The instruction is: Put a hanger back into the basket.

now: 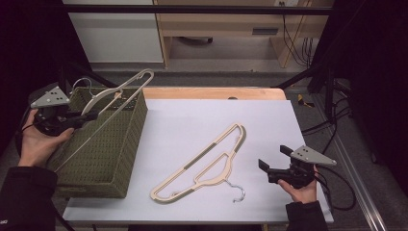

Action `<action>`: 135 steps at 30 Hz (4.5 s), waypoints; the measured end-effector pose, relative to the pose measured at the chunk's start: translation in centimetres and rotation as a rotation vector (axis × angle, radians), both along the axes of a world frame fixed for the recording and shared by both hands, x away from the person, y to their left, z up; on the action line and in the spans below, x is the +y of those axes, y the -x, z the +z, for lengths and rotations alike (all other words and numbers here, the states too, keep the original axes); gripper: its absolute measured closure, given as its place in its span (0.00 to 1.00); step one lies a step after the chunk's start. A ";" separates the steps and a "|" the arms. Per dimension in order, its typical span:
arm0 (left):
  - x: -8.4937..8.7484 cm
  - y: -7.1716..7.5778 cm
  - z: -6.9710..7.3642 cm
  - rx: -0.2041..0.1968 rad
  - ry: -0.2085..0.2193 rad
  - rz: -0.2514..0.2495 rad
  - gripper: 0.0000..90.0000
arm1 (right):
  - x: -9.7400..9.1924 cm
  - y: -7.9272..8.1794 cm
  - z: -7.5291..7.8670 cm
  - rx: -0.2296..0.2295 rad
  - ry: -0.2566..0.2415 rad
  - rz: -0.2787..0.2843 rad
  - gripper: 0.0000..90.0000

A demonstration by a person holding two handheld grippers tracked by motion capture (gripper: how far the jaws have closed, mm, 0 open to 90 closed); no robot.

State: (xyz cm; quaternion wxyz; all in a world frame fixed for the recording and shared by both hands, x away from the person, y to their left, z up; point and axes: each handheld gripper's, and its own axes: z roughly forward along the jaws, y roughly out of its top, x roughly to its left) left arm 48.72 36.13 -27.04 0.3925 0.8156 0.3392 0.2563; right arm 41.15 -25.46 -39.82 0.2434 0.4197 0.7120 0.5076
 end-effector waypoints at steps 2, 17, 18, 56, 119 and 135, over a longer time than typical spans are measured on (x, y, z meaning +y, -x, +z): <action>0.7 -0.2 -0.4 -0.001 0.003 0.011 0.95 | 0.0 0.0 0.0 0.000 0.002 -0.001 0.06; 3.9 -1.4 -4.0 0.049 -0.061 0.067 0.95 | 0.0 -0.1 -0.1 0.004 0.015 -0.002 0.06; 3.9 -1.4 -4.3 0.056 -0.073 0.064 0.95 | 0.0 -0.1 -0.1 0.004 0.015 -0.003 0.06; 0.2 -1.0 -13.5 0.253 -0.165 0.074 0.81 | 0.4 -0.2 -0.3 0.012 0.027 0.004 0.06; -15.7 7.5 -12.8 -0.050 0.249 -0.088 0.07 | 3.9 -0.1 -1.7 0.085 0.014 0.130 0.08; -17.5 7.6 -16.4 0.021 0.198 -0.126 0.06 | 6.3 -0.3 -3.4 0.161 0.039 0.176 0.12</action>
